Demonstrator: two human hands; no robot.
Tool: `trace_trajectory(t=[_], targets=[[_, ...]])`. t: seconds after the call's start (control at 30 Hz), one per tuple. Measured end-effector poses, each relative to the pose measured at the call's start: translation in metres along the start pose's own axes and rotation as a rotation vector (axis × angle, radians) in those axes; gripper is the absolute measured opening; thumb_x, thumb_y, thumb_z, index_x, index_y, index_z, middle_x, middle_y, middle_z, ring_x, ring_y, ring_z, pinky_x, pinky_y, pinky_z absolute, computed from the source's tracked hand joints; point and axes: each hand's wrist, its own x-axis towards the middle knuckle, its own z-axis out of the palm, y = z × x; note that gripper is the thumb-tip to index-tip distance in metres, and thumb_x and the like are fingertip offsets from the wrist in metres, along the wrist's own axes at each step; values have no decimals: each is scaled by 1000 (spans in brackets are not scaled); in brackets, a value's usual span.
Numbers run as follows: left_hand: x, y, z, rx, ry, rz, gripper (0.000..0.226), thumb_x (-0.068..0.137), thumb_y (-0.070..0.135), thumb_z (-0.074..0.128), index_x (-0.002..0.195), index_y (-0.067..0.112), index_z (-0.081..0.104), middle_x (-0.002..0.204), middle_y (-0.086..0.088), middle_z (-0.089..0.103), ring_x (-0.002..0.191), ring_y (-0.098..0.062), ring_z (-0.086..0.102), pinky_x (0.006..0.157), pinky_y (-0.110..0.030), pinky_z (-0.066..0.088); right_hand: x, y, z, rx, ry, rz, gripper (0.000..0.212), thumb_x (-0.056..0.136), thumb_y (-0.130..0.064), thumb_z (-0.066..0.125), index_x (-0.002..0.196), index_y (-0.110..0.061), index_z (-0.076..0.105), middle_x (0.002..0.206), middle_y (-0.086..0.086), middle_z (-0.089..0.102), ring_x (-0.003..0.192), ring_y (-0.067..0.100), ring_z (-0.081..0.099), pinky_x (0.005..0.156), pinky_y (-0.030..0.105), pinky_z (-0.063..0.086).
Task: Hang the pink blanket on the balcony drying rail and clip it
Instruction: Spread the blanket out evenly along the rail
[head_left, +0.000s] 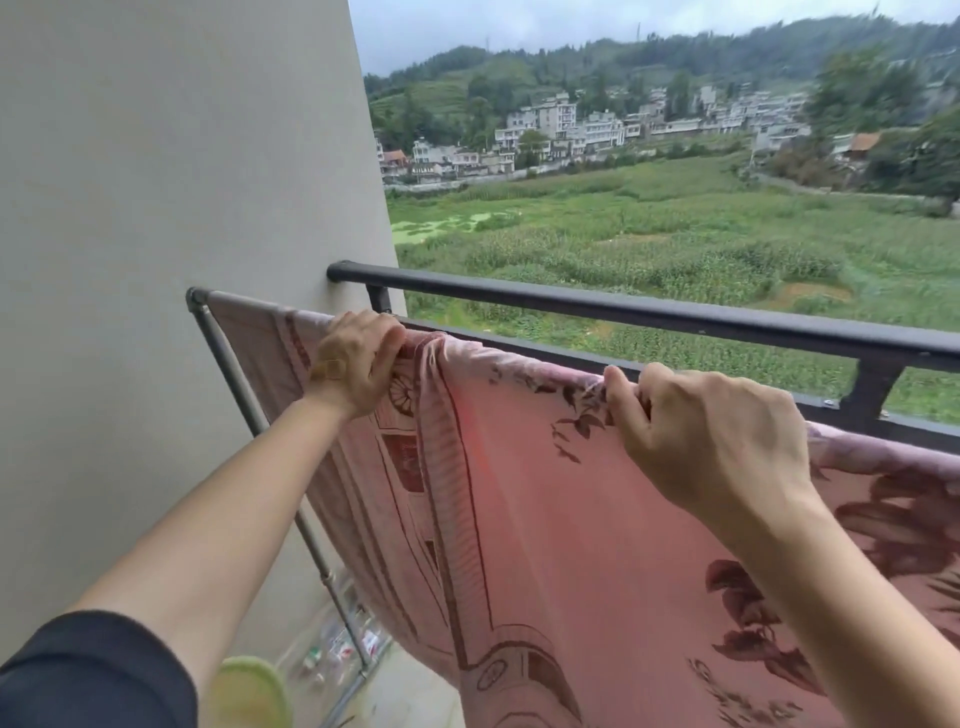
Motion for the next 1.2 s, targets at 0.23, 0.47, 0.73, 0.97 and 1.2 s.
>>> trace_trajectory(t=[0.23,0.47,0.73,0.97,1.2], targets=[[11,-108,9,46,69,-25,45,104,48,13,76,26,40,74,4,47,72,-18,40,76,-36,30,12,-34,12,-64,8,324,74,98,-59,17,57,-20,63,51,4,51,55,26,49,62,33,40],[19,-157,15,-61,62,182,48,103,45,20,86,18,56,81,-3,61,74,-23,53,75,-40,41,58,-179,41,-106,27,288,62,101,-55,19,86,-16,65,88,10,70,82,30,64,79,43,40],[24,-244,8,-112,-29,220,49,103,48,18,108,19,57,96,-4,65,87,-24,57,86,-41,42,121,-330,80,73,31,59,51,101,-54,30,111,-16,63,100,6,69,89,24,65,80,40,49],[20,-338,10,-63,-26,140,49,103,44,21,124,18,56,126,-11,57,120,-31,48,108,-46,27,139,-381,107,-82,-49,88,57,99,-61,25,108,-18,62,102,9,68,92,29,63,83,44,44],[-8,-350,17,-579,64,-744,54,97,58,37,115,8,48,123,-17,56,114,-36,52,88,-39,41,164,-430,124,-22,-39,6,55,99,-59,30,103,-14,61,102,9,68,91,29,63,81,43,44]])
